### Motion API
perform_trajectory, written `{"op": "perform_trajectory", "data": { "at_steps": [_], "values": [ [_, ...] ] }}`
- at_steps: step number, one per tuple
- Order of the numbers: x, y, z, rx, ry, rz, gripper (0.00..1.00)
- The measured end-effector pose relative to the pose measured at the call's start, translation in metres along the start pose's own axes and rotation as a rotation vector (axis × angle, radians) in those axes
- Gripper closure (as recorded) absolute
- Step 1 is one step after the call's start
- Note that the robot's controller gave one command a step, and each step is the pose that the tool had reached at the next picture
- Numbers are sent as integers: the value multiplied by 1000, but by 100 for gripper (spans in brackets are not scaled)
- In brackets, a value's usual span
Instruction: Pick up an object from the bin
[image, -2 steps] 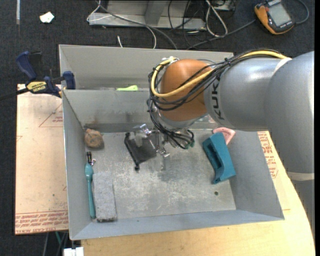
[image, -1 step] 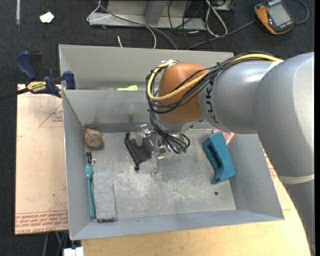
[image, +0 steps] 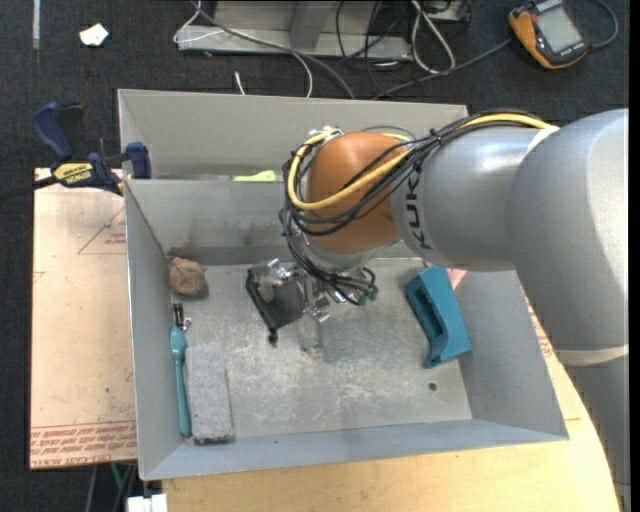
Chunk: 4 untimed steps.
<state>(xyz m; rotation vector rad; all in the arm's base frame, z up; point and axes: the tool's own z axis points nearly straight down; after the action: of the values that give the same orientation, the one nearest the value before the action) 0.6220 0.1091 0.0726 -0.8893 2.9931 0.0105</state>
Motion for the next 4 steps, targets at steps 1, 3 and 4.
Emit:
{"op": "perform_trajectory", "data": {
  "at_steps": [1, 3, 4],
  "values": [
    [6, 4, 1, -1, -2, 94, 100],
    [1, 24, -71, -2, 1, 72, 100],
    [5, 3, -47, 1, -5, -209, 100]
  ]
}}
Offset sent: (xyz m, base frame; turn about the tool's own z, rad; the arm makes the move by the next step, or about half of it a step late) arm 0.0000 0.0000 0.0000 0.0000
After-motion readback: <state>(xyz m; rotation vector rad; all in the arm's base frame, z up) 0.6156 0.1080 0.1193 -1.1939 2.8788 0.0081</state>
